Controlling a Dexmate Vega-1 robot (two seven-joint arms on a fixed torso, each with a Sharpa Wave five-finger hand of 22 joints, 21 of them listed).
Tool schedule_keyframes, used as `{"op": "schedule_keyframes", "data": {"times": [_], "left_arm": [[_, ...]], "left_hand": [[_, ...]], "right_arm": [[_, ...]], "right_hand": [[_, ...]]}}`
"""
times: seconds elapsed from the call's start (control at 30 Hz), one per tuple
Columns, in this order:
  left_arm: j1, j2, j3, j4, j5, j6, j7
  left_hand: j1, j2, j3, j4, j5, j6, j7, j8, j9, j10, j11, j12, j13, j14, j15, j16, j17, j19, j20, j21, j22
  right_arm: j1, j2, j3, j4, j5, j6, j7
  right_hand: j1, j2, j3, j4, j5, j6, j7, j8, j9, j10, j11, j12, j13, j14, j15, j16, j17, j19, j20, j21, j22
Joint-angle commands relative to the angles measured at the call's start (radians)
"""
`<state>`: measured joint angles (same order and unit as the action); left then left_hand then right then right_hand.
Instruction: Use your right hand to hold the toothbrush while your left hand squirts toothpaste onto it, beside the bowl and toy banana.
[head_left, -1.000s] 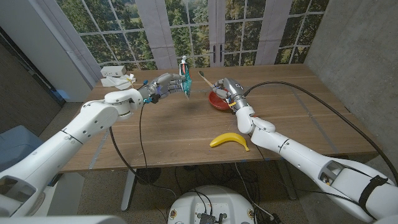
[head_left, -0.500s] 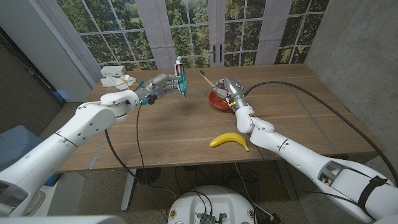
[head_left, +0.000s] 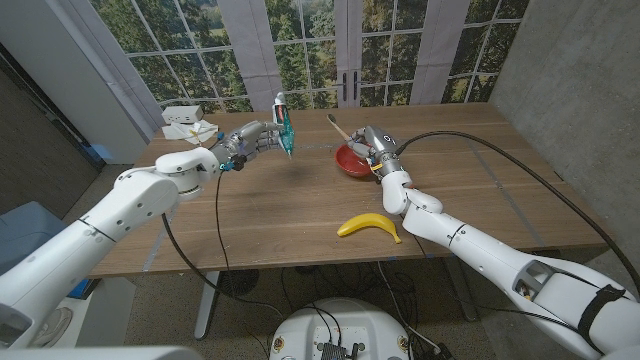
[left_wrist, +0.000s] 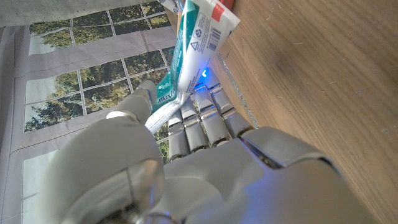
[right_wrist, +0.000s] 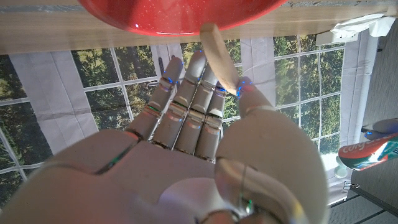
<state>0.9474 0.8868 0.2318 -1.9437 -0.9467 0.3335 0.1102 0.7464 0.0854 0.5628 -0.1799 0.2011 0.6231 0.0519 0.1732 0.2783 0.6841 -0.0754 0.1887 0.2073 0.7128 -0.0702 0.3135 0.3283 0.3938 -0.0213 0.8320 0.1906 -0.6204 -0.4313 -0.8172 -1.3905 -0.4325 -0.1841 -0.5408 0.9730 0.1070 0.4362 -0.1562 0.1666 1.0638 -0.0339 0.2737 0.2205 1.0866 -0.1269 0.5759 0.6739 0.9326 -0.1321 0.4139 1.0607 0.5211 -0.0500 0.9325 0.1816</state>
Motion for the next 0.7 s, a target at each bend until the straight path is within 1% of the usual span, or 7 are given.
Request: {"op": "schedule_keyframes", "data": {"times": [0.03, 0.53, 0.63, 0.7], "left_arm": [[0.041, 0.017, -0.028, -0.028, -0.002, 0.031, 0.081], [0.077, 0.026, -0.054, -0.053, -0.011, 0.063, 0.155], [0.089, 0.026, -0.063, -0.061, -0.015, 0.069, 0.177], [0.091, 0.03, -0.065, -0.067, -0.014, 0.081, 0.194]], "left_hand": [[0.005, -0.01, -0.005, -0.001, 0.003, -0.012, -0.001, 0.004, 0.0, -0.009, 0.001, -0.001, 0.001, -0.007, -0.112, -0.006, 0.002, -0.007, 0.001, -0.002, 0.002], [0.009, -0.01, -0.011, 0.0, 0.004, -0.029, -0.001, 0.005, -0.006, -0.029, 0.005, 0.0, 0.002, -0.031, -0.104, -0.012, 0.001, -0.024, 0.008, -0.006, 0.001], [0.009, -0.011, -0.013, 0.0, 0.004, -0.032, -0.001, 0.006, -0.007, -0.033, 0.009, 0.0, 0.003, -0.035, -0.101, -0.013, 0.001, -0.027, 0.009, -0.007, 0.001], [0.009, -0.011, -0.013, 0.0, 0.004, -0.034, -0.001, 0.006, -0.008, -0.034, 0.005, 0.0, 0.003, -0.037, -0.101, -0.013, 0.0, -0.028, 0.009, -0.007, 0.001]], "right_arm": [[-0.005, -0.008, 0.004, 0.006, 0.011, -0.048, 0.002], [0.005, -0.012, -0.016, 0.034, 0.005, -0.094, 0.005], [0.008, -0.011, -0.021, 0.044, 0.003, -0.104, 0.005], [0.01, -0.011, -0.024, 0.052, 0.002, -0.109, 0.003]], "right_hand": [[0.033, 0.024, 0.012, -0.001, 0.006, 0.008, 0.0, 0.002, 0.004, 0.033, -0.026, 0.001, 0.005, 0.009, -0.083, -0.002, 0.004, -0.005, -0.078, 0.009, 0.001], [0.032, 0.024, 0.014, 0.0, 0.006, 0.009, 0.0, 0.001, 0.004, 0.033, -0.024, -0.004, 0.003, 0.009, -0.081, -0.006, 0.007, -0.006, -0.078, 0.014, 0.001], [0.032, 0.023, 0.014, 0.0, 0.006, 0.01, -0.001, 0.001, 0.004, 0.033, -0.022, -0.005, 0.002, 0.008, -0.081, -0.007, 0.008, -0.006, -0.078, 0.015, 0.001], [0.032, 0.024, 0.015, 0.0, 0.006, 0.01, -0.001, 0.001, 0.004, 0.033, -0.021, -0.006, 0.0, 0.008, -0.082, -0.008, 0.007, -0.006, -0.078, 0.016, 0.001]]}}
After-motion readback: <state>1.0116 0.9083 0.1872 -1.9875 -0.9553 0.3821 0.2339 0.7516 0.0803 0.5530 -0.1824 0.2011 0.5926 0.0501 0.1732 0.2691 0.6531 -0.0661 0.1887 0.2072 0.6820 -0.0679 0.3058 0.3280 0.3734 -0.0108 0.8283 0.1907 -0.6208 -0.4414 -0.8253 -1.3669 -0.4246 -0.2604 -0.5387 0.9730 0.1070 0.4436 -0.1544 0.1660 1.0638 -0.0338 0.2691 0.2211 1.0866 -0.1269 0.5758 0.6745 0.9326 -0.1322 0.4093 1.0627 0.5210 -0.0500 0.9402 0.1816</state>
